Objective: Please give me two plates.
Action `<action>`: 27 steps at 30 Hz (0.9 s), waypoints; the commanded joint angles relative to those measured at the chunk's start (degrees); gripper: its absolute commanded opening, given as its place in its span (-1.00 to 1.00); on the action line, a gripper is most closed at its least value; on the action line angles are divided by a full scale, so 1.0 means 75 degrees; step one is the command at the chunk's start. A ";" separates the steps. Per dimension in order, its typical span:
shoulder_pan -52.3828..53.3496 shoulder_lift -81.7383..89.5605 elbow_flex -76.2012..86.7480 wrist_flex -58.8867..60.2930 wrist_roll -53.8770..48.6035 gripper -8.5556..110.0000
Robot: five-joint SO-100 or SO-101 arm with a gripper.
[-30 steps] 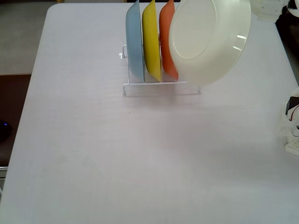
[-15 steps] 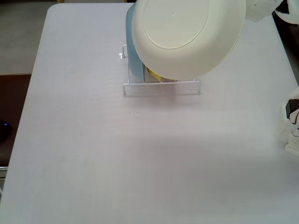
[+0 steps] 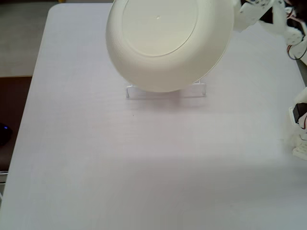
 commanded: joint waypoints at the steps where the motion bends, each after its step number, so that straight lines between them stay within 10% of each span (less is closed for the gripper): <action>1: -0.0152 -0.0035 -0.0059 -0.0586 0.0094 -0.87; 27: -0.0363 -0.0832 -0.0035 -0.1371 0.0070 -0.87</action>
